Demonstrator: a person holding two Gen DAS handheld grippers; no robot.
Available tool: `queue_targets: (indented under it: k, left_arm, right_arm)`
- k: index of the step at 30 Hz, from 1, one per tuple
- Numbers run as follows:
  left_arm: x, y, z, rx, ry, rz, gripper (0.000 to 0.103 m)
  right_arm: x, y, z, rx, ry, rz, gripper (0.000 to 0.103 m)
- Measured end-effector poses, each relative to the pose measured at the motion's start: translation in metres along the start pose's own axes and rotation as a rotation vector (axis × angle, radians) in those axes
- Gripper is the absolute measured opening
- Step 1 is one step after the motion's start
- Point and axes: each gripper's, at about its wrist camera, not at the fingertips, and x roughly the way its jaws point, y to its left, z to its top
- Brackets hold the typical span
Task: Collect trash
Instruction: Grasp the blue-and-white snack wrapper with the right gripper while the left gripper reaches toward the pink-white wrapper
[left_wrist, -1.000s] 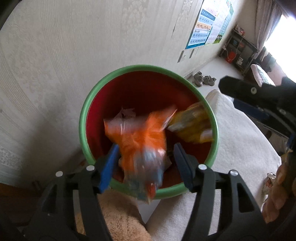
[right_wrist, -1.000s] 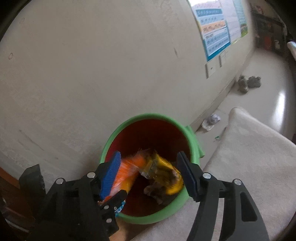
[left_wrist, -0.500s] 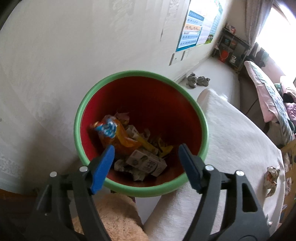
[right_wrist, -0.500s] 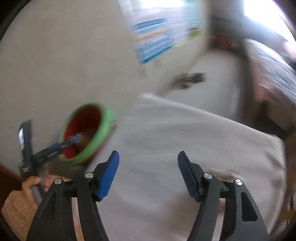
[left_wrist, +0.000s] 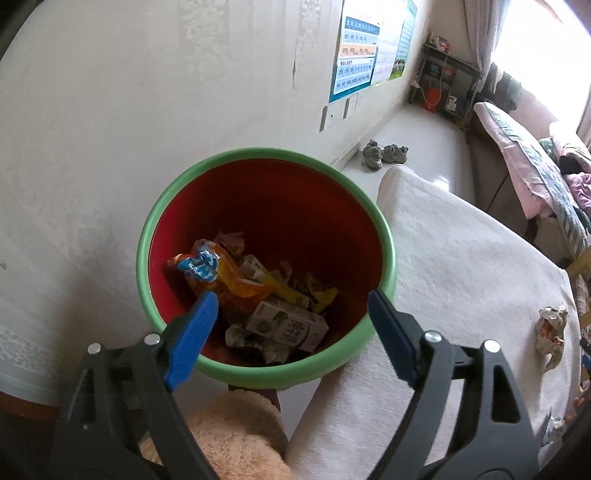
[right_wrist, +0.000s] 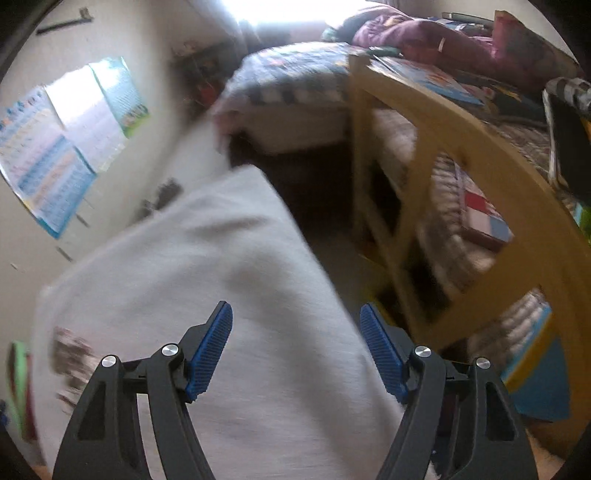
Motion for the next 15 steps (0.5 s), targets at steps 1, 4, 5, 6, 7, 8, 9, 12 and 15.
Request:
queue_targets:
  k: [1, 4, 5, 6, 7, 8, 9, 12, 15]
  left_arm:
    - [0.000, -0.001, 0.000, 0.003, 0.000, -0.001, 0.081]
    - [-0.002, -0.006, 0.001, 0.013, -0.004, -0.010, 0.081]
    - [-0.002, -0.007, 0.001, 0.015, -0.004, -0.013, 0.081]
    - [-0.003, -0.009, 0.002, 0.019, -0.005, -0.019, 0.081]
    - [-0.002, -0.011, 0.002, 0.024, -0.004, -0.023, 0.081]
    - [-0.001, -0.014, 0.002, 0.036, -0.003, -0.024, 0.081]
    - [-0.001, -0.017, 0.001, 0.046, -0.001, -0.024, 0.081]
    - [0.003, -0.026, -0.001, 0.104, 0.005, -0.017, 0.081]
    - [0.003, -0.031, -0.003, 0.135, 0.004, -0.015, 0.081]
  right_arm:
    - [0.003, -0.001, -0.001, -0.009, 0.011, -0.010, 0.070]
    - [0.007, 0.010, -0.002, -0.060, 0.055, -0.029, 0.070]
    - [0.004, 0.017, -0.003, -0.073, 0.069, -0.048, 0.070]
    - [-0.001, 0.025, -0.001, -0.091, 0.075, -0.063, 0.070]
    - [-0.009, 0.032, 0.002, -0.114, 0.073, -0.069, 0.070]
    - [-0.014, 0.038, 0.002, -0.135, 0.079, -0.076, 0.070]
    - [-0.021, 0.047, 0.006, -0.168, 0.113, -0.074, 0.071]
    - [-0.042, 0.072, 0.013, -0.231, 0.228, 0.029, 0.083]
    - [-0.072, 0.100, 0.004, -0.365, 0.269, 0.106, 0.087]
